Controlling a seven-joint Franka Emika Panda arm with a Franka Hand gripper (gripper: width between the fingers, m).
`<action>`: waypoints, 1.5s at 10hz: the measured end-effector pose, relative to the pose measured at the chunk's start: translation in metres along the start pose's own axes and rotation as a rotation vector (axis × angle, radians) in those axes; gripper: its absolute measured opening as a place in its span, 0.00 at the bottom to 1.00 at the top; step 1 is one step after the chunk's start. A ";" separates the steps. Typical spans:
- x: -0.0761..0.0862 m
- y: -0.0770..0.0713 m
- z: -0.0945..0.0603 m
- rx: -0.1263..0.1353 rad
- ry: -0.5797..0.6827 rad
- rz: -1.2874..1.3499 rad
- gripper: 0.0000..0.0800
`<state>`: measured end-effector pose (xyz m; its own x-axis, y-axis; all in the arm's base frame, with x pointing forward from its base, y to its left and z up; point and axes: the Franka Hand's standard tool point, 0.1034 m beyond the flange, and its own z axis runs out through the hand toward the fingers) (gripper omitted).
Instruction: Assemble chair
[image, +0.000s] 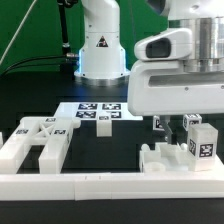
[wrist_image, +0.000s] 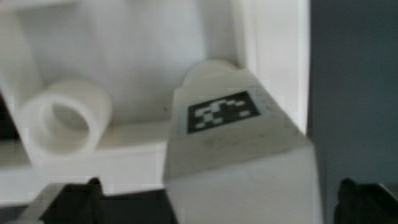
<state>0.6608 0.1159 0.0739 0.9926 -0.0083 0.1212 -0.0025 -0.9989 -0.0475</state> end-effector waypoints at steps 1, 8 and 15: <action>0.000 0.001 0.000 0.000 -0.001 0.050 0.81; -0.002 0.004 0.002 -0.021 0.004 0.585 0.36; -0.012 0.007 0.002 0.008 -0.050 1.496 0.36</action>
Offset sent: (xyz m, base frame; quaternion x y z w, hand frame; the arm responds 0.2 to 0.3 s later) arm 0.0000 0.0000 0.0000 0.0000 0.0000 0.1296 0.9916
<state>0.6492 0.1087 0.0705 0.0758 -0.9942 -0.0761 -0.9928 -0.0681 -0.0988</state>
